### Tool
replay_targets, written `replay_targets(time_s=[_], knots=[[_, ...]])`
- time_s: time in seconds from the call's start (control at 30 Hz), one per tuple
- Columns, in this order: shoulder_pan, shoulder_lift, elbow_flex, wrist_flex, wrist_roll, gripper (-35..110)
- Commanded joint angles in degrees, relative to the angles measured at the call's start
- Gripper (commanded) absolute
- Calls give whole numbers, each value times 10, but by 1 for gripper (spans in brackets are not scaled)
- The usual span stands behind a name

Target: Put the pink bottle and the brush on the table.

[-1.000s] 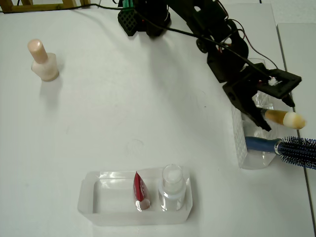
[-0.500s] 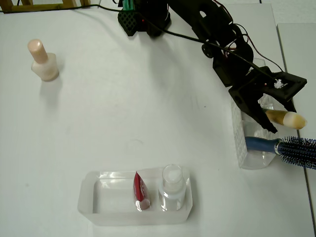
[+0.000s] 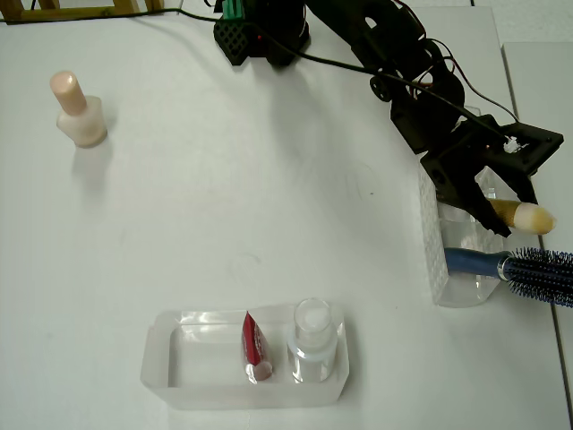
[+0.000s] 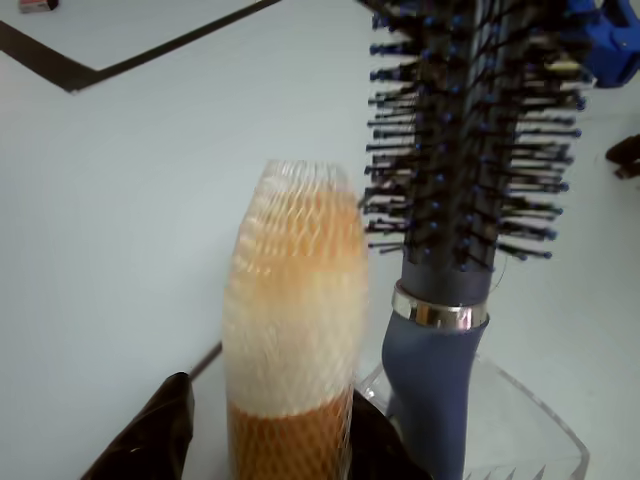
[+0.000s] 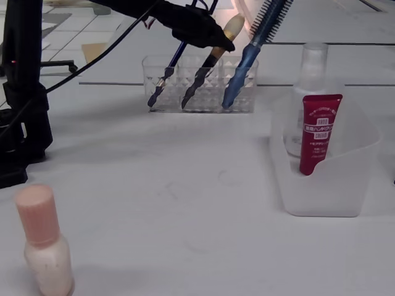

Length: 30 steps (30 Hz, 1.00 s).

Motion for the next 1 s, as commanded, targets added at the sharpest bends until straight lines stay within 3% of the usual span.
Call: replay_targets(time_s=[0.0, 0.53, 0.97], knots=[[-5, 10, -21, 7, -4, 17], [-4, 13, -17, 10, -6, 0], [1, 53, -4, 41, -1, 0]])
